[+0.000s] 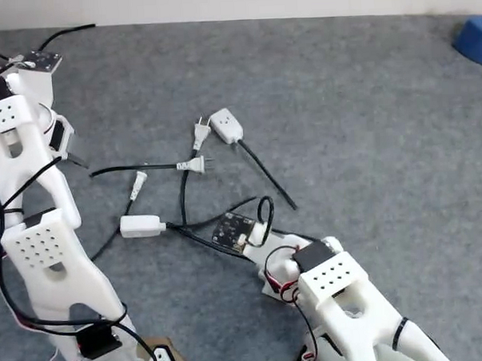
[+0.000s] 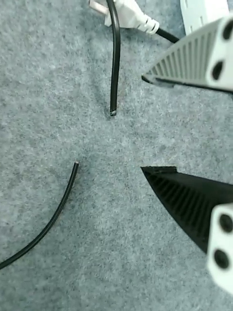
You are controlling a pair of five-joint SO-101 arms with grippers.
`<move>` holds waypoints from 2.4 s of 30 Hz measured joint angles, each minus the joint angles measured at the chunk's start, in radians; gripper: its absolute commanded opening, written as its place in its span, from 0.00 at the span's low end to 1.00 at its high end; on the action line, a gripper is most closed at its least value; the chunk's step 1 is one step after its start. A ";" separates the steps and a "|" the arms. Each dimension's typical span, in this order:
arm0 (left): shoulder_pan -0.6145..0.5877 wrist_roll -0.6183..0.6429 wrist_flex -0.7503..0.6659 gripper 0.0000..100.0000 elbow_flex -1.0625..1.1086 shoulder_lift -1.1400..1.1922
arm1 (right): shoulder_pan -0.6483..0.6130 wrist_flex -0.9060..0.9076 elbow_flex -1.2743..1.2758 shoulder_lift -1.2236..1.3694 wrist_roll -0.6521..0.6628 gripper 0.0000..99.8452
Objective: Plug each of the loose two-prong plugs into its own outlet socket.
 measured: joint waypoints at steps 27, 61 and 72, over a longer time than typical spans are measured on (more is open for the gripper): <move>0.183 0.005 0.017 0.27 0.054 -0.032 | 0.176 0.218 -0.362 0.021 -0.387 0.39; 0.585 -0.350 0.017 0.27 -0.037 0.160 | 0.535 0.313 -0.827 0.684 -0.399 0.39; 0.562 -0.374 0.017 0.27 -0.041 0.193 | 0.535 0.341 -0.827 0.684 -0.399 0.39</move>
